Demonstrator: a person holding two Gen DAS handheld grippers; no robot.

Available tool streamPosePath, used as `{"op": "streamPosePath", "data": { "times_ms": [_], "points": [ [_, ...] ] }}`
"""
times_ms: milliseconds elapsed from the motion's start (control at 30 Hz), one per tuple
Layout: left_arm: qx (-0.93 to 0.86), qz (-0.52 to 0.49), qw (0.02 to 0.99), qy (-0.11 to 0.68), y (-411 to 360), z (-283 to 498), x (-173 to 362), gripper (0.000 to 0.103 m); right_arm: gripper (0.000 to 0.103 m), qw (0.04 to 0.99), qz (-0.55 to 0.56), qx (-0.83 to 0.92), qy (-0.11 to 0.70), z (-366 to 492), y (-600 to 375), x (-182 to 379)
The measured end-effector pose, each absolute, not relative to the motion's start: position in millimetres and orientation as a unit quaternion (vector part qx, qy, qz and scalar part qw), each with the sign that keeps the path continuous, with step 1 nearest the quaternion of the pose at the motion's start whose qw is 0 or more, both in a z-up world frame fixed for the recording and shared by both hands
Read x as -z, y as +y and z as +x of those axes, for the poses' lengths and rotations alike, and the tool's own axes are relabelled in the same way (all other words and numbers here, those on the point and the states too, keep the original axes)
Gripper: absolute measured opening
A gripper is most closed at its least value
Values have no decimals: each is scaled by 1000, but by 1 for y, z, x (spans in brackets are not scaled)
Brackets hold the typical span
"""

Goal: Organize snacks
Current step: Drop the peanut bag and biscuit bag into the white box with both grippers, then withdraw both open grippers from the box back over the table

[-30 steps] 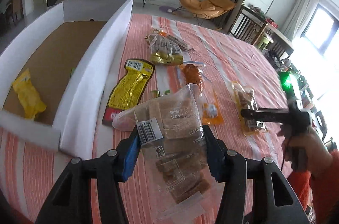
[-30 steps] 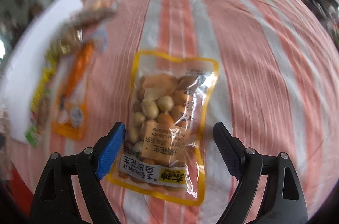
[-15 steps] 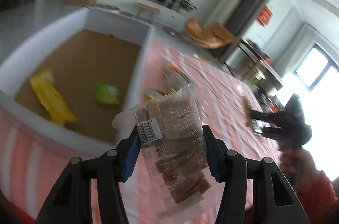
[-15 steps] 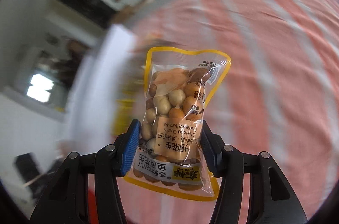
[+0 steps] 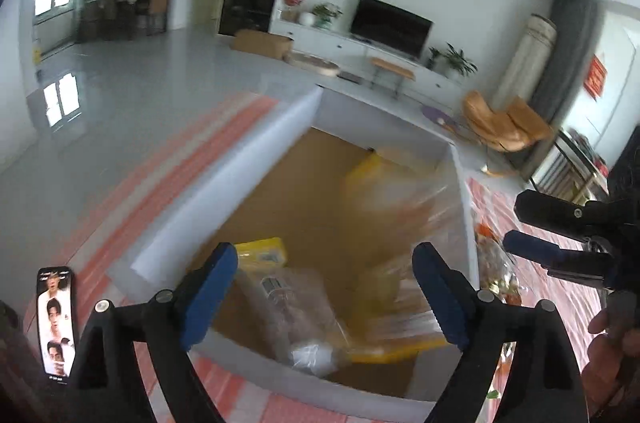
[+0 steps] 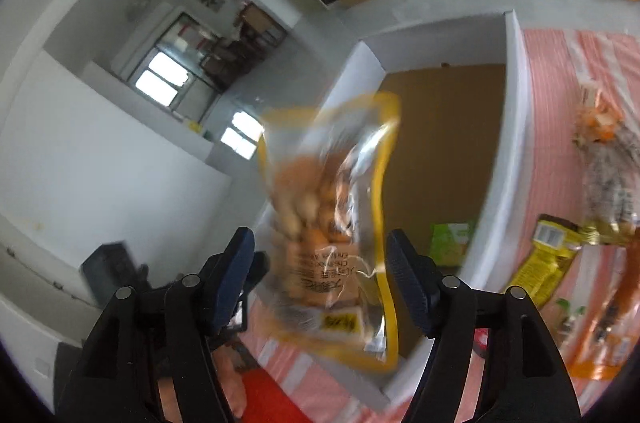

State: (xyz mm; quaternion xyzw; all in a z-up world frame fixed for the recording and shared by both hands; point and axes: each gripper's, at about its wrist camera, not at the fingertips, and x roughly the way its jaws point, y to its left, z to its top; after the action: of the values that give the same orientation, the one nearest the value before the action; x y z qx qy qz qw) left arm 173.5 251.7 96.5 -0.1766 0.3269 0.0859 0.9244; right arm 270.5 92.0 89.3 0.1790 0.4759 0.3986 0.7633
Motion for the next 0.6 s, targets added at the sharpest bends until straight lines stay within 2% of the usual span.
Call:
{"op": "streamPosePath", "data": {
  "times_ms": [133,267,433,600],
  "points": [
    [-68,-194,929,309,247,152,-93,92,75,786,173,-386,451,263,71,-88],
    [1,-200,931,306,209,133,-90,92,75,841,73,-328,425,245,21,-69],
    [128,-144,927,321,105,94,-78,97,75,885,-34,-202,419,224,-90,-8],
    [209,-70,897,384,3,80,-23,97,75,883,-15,-70,463,202,-219,54]
  ]
}}
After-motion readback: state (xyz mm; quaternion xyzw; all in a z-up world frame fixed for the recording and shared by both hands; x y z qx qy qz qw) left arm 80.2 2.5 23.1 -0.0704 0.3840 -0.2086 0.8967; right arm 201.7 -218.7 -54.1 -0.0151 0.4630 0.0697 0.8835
